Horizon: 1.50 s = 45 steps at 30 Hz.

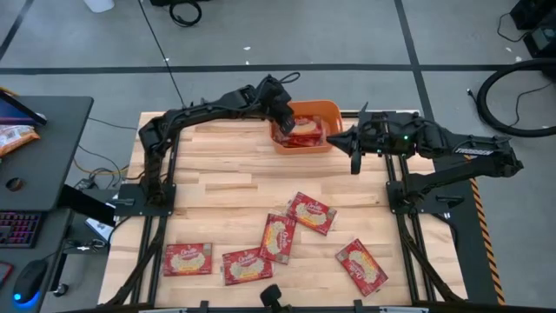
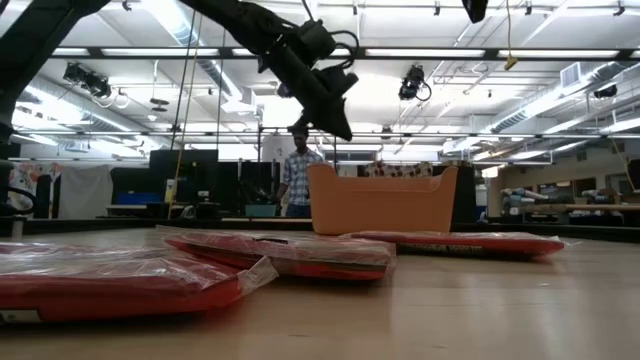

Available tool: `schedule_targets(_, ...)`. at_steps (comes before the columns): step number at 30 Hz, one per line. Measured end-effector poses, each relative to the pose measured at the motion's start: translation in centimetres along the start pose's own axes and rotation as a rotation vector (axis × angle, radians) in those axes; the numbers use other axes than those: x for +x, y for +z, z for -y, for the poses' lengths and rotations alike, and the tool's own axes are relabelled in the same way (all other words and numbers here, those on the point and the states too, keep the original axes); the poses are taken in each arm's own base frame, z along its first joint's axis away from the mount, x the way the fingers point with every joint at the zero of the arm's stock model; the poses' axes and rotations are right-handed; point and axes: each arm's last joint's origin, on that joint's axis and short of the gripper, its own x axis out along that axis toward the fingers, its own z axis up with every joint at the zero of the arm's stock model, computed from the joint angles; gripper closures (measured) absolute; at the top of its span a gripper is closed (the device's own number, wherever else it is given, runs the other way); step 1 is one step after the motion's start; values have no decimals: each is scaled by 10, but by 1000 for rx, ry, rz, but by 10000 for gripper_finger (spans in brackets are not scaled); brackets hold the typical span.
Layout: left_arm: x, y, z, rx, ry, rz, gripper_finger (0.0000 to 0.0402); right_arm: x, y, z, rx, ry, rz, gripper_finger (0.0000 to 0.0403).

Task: Sort popcorn bags into baskets
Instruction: Put the popcorn pack into the orange bin

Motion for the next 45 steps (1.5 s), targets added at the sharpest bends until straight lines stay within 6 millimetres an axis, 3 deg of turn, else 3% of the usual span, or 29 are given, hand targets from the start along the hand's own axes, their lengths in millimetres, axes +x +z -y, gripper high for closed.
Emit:
schedule_targets(6,-13,1,24,21,-277,-35,358,0,-2,1,-5,-8,-25,379)
schedule_targets(10,-24,-4,52,55,-439,-85,356,0,-4,2,-17,-15,-43,379)
schedule_targets(15,-34,-20,92,103,-520,-204,355,0,-6,2,-37,-21,-63,379)
schedule_targets(25,-61,-83,166,216,-537,-629,354,0,-7,3,-70,-22,-69,379)
schedule_targets(36,-100,-139,233,433,-507,-838,355,0,-8,0,-61,92,-98,379)
schedule_targets(45,-125,-178,258,500,-473,-958,381,-5,-8,-6,-98,95,-86,392)
